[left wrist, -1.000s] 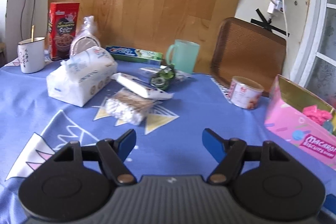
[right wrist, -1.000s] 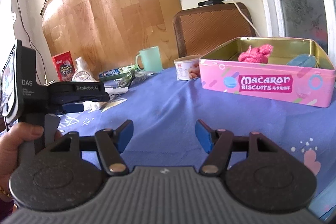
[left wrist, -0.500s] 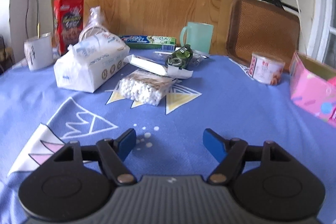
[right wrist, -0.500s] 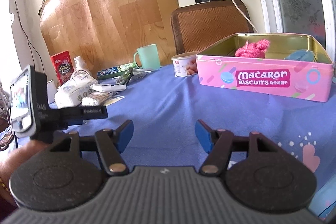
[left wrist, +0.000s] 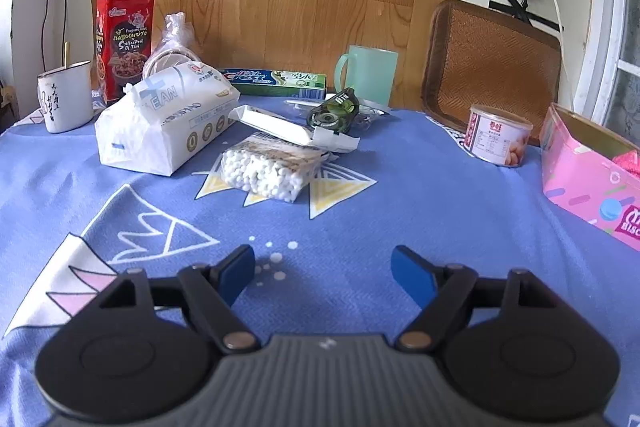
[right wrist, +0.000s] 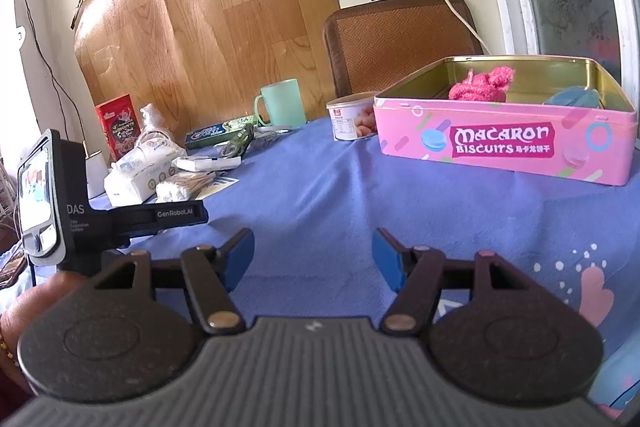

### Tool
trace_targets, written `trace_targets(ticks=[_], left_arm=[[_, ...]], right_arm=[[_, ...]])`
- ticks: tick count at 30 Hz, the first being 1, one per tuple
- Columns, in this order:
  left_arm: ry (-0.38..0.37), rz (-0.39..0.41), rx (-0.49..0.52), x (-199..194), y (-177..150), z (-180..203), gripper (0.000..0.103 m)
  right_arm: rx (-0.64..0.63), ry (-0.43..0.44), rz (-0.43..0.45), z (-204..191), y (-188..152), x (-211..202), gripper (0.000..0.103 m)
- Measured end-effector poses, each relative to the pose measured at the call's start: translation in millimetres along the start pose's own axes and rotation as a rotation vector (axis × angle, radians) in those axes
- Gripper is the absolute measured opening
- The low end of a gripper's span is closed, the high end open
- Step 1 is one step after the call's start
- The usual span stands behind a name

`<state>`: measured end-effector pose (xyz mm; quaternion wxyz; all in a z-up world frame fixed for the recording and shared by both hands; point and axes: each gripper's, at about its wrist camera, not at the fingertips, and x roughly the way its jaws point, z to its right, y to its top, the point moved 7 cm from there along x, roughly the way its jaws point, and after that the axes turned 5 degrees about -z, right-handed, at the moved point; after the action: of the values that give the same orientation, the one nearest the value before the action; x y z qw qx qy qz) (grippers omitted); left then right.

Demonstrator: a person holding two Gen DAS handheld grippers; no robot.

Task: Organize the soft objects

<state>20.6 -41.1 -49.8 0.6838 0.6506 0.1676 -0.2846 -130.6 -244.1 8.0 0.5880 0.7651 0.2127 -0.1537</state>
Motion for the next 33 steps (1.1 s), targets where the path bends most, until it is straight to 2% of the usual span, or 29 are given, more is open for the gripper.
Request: trace_targets(ticks=[12, 23, 28, 33], left_arm=[[-0.038, 0.011, -0.028, -2.3, 0.1, -3.7, 0.080], [-0.029, 0.011, -0.012, -4.0, -0.8, -3.2, 0.080], [-0.068, 0.051, -0.047, -17.6, 4.7, -9.0, 0.080], [-0.071, 0.093, -0.082, -31.2, 19.4, -23.9, 0.080]], right_arm=[[0.009, 0.000, -0.007, 1.3, -0.5, 0.9, 0.067], [0.008, -0.002, -0.004, 0.3, -0.4, -0.3, 0.067], [0.020, -0.012, -0.002, 2.9, -0.3, 4.7, 0.067], [-0.007, -0.016, 0.013, 2.6, 3.6, 7.5, 0.067]])
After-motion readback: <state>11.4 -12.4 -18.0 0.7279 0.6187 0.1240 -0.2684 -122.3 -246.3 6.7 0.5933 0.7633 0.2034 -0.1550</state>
